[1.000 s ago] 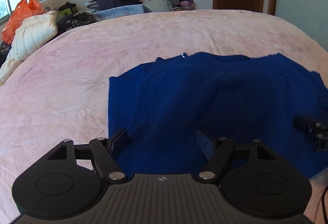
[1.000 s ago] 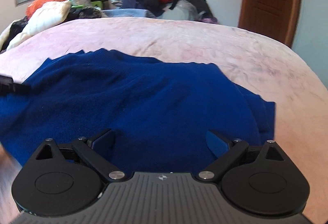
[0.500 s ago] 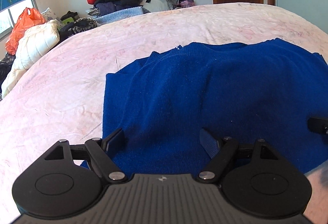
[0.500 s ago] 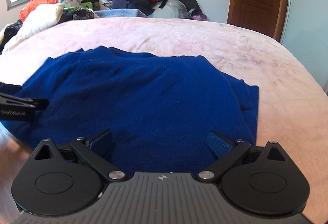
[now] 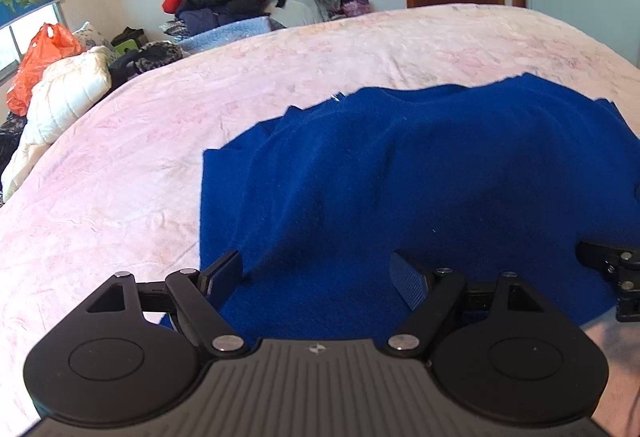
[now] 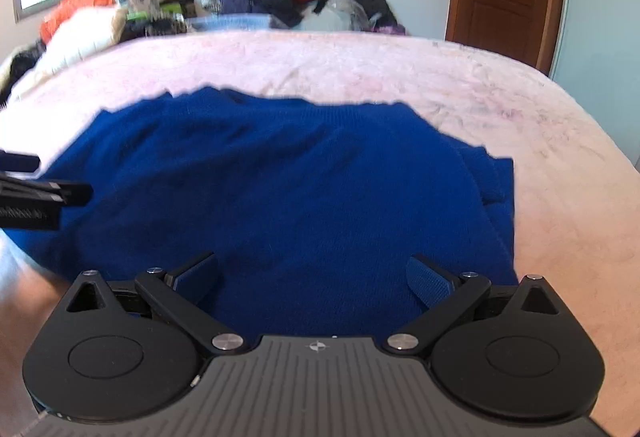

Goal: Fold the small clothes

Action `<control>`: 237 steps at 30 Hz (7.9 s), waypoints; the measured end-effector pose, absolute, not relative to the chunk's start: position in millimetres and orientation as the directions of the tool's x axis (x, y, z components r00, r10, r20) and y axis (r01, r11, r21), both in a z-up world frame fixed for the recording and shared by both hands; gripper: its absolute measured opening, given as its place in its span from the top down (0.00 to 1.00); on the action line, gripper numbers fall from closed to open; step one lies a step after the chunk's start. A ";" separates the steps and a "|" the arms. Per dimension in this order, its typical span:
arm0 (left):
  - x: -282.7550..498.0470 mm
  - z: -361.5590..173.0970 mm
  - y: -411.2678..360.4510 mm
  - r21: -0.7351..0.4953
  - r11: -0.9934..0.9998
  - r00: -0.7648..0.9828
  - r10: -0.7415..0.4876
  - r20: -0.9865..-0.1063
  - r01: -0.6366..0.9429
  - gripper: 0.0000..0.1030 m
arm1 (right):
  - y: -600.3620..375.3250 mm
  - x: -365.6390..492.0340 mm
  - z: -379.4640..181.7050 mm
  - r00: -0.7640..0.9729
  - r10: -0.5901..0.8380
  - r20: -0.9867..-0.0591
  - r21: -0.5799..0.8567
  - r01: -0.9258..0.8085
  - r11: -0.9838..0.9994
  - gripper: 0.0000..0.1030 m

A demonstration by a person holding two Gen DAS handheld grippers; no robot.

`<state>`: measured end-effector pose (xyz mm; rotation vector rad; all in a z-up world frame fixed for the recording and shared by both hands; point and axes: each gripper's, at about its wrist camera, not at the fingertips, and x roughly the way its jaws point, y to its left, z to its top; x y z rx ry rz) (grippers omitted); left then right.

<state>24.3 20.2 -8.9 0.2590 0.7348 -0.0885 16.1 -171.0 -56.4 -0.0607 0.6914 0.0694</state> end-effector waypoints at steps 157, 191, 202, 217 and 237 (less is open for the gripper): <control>144.7 49.2 -189.9 -0.003 0.908 0.599 -0.279 -0.750 0.418 0.92 | -210.1 -74.4 -26.7 0.902 0.265 -0.342 0.300 -0.162 0.940 0.93; 72.9 30.9 -132.8 0.213 0.911 0.757 -0.143 -0.637 0.352 0.27 | -348.0 73.8 -29.8 0.816 0.300 -0.495 0.477 -0.033 0.878 0.25; 62.6 17.1 -130.2 0.188 0.918 0.739 -0.146 -0.657 0.349 0.24 | -334.6 125.0 -42.8 0.786 0.272 -0.555 0.414 -0.023 0.910 0.89; 36.4 5.4 -133.7 0.252 0.914 0.773 -0.097 -0.627 0.319 0.24 | -308.6 103.5 -11.4 0.830 0.262 -0.493 0.194 -0.188 0.963 0.50; 25.6 -2.7 -125.7 0.197 0.921 0.770 -0.149 -0.621 0.337 0.22 | -299.0 65.4 -21.7 0.798 0.240 -0.553 0.148 -0.190 0.971 0.34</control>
